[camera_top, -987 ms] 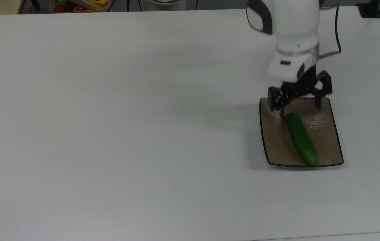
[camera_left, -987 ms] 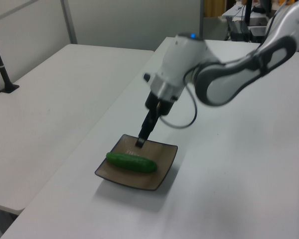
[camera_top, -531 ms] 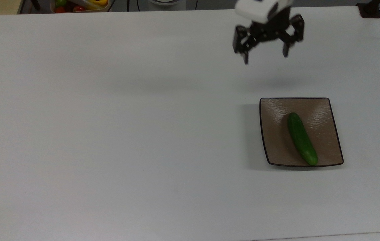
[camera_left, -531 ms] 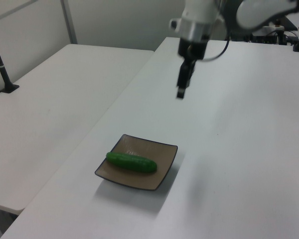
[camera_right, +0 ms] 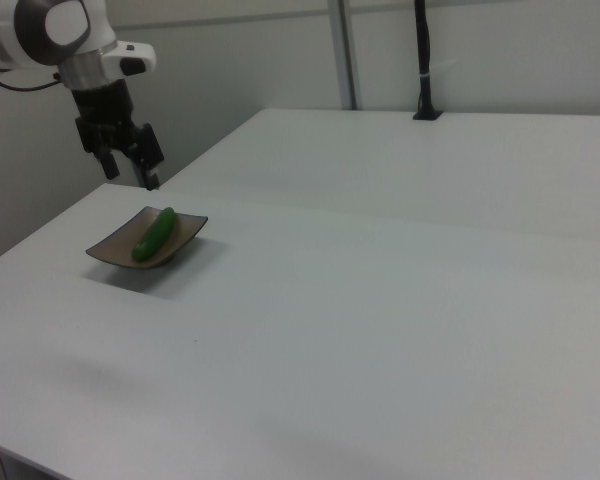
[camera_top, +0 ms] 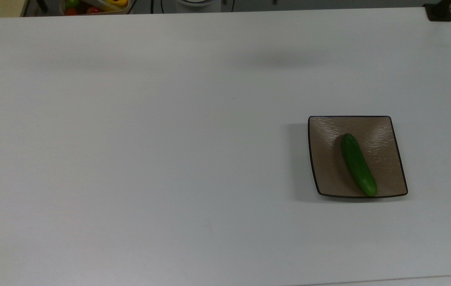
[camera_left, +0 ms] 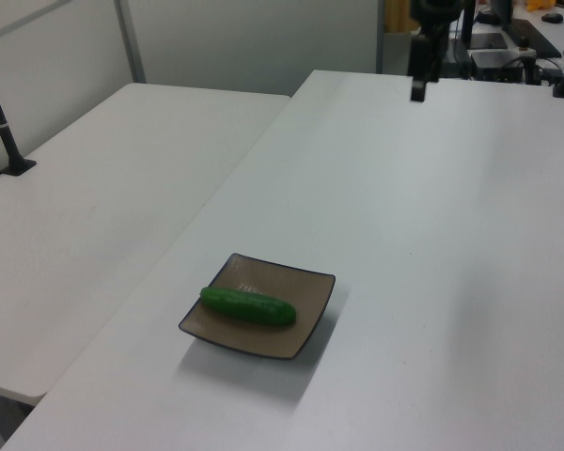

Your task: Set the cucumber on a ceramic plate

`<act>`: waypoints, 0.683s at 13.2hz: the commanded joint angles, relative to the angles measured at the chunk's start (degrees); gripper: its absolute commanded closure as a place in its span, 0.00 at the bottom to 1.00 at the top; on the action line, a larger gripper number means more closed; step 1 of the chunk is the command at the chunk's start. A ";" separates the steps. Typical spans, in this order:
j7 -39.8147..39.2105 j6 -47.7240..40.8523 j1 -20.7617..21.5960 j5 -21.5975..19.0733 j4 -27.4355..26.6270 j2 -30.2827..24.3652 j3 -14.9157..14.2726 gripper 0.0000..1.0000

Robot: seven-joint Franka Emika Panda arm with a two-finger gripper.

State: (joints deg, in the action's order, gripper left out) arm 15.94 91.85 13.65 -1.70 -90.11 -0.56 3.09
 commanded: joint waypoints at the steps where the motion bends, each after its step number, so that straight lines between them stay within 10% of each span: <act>1: 0.41 -2.46 -0.02 -0.58 -5.42 -4.88 -4.22 0.00; 9: -10.12 6.92 -4.06 -1.64 -7.27 -3.92 -5.28 0.00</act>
State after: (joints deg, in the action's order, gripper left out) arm 11.07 92.41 11.17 -2.08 -95.65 -3.97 -2.15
